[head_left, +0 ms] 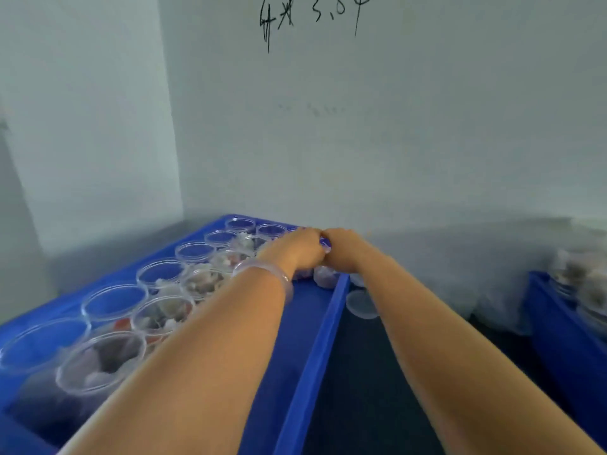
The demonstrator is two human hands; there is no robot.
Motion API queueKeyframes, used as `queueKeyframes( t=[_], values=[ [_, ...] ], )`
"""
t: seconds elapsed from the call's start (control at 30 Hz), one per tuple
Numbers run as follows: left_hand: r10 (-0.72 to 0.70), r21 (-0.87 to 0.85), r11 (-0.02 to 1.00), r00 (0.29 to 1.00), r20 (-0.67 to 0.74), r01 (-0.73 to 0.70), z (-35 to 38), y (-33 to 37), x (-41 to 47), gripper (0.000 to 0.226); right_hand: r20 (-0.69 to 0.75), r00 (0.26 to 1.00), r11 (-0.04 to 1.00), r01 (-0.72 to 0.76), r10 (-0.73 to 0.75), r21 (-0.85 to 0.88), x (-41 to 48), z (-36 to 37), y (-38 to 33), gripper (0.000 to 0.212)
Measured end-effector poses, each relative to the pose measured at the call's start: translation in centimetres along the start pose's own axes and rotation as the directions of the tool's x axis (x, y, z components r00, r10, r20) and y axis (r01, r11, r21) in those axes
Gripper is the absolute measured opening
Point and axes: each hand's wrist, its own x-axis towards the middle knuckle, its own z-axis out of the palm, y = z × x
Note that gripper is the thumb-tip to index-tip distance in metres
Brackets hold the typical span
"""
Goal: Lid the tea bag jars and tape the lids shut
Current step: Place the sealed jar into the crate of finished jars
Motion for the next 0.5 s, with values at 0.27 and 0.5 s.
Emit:
queueKeyframes(
  t=[0.27, 0.5],
  values=[
    [0.006, 0.088, 0.996, 0.997, 0.077, -0.013, 6.1, -2.8, 8.6, 0.053, 0.038, 0.996, 0.99, -0.071, 0.076, -0.12, 7.4, 6.1, 4.7, 0.04],
    [0.01, 0.148, 0.989, 0.986, -0.166, 0.015, 8.9, -2.1, 12.2, 0.03, -0.044, 0.983, 0.979, -0.184, 0.18, -0.091, 10.3, 7.8, 6.9, 0.039]
  ],
)
